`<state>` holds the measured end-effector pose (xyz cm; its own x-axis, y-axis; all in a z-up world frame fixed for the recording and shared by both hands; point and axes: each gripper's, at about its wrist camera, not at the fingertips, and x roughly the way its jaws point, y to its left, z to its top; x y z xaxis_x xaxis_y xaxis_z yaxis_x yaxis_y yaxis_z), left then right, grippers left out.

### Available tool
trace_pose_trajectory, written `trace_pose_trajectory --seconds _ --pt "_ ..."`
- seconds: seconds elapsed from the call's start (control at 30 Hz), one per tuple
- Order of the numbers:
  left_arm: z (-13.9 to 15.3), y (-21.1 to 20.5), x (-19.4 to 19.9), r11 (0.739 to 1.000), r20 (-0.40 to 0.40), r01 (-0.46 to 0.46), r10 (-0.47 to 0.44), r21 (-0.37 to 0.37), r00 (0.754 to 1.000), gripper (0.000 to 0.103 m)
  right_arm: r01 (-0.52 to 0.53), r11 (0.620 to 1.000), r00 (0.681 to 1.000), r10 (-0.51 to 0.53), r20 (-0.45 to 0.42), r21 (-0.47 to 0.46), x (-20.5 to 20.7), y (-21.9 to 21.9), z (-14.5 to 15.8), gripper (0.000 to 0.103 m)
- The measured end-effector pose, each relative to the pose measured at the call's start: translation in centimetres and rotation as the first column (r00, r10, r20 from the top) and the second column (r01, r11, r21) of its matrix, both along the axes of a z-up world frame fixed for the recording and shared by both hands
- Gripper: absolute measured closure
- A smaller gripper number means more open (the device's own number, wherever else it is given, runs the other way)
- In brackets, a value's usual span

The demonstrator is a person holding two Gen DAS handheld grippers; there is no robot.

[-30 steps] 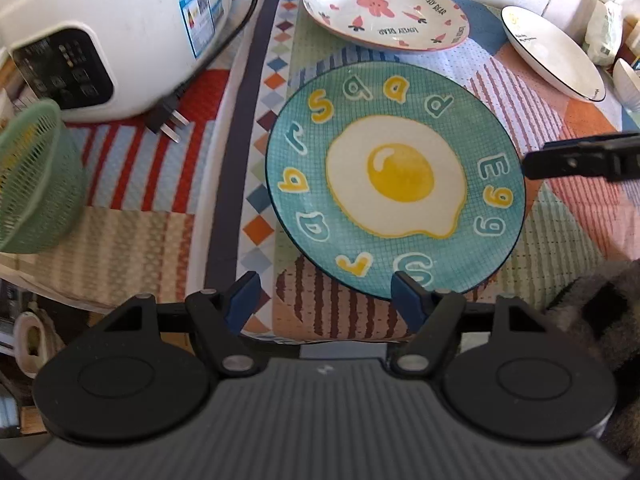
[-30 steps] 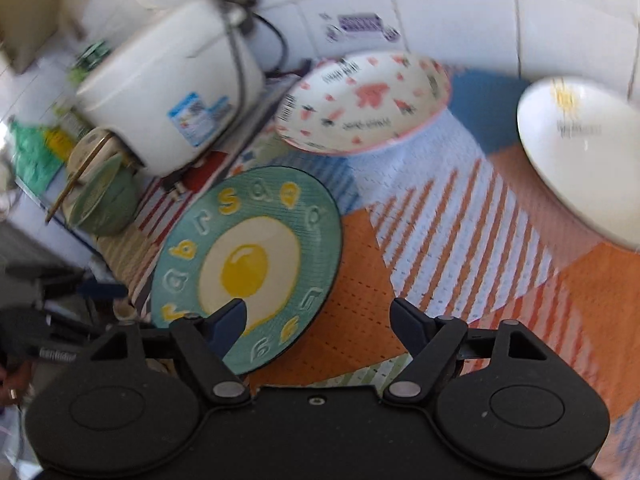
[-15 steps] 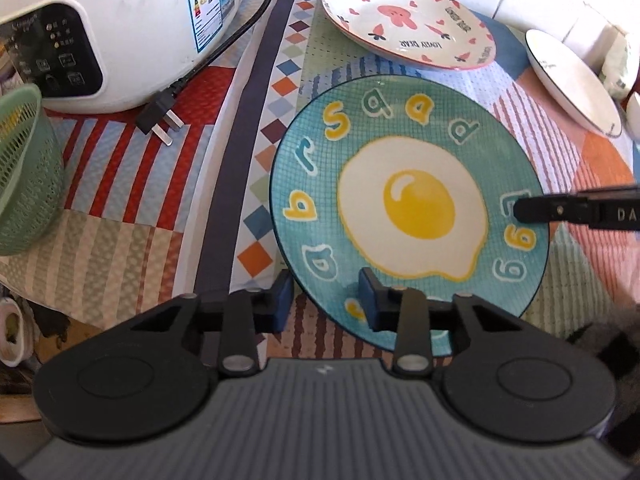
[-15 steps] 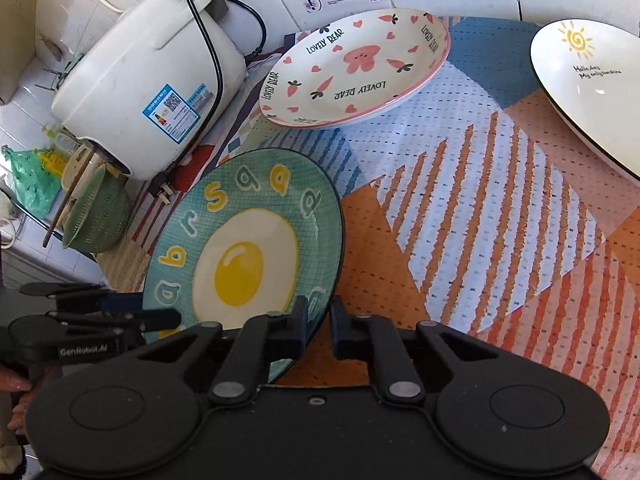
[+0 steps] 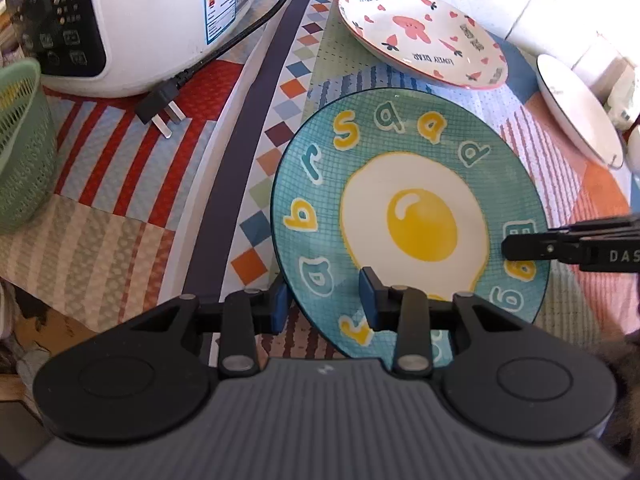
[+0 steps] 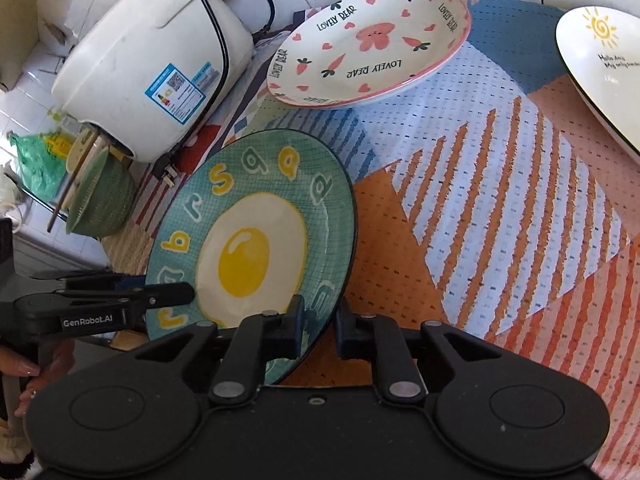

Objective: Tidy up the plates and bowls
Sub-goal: 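Close both grippers on the rim of the blue egg plate, then lift the blue egg plate and carry it over the white sun plate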

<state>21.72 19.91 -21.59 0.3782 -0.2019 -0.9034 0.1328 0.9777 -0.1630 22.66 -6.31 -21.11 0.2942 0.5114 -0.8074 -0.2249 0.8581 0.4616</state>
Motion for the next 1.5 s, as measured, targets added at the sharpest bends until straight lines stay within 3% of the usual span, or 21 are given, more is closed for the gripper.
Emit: trace_pose_trajectory --seconds 0.43,0.7,1.07,1.5 --pt "3.1 -2.7 -1.4 0.996 0.024 0.087 -0.088 0.019 0.996 0.069 -0.036 0.999 0.997 0.039 0.067 -0.038 -1.5 -1.8 3.5 0.083" --pt "6.5 -6.4 -2.9 0.985 0.081 0.161 -0.165 0.055 0.983 0.069 0.036 0.999 0.993 -0.034 0.116 -0.012 -4.4 -5.5 5.7 0.083" --pt "10.6 -12.4 -3.9 0.956 0.169 0.269 -0.286 0.117 0.943 0.069 0.151 0.988 0.967 -0.155 0.205 0.034 -8.0 -10.9 9.1 0.082" --pt "11.5 -19.0 -0.6 0.938 0.187 0.329 -0.345 0.11 0.92 0.069 0.253 0.964 0.923 -0.266 0.279 0.082 -8.3 -17.0 10.2 0.081"
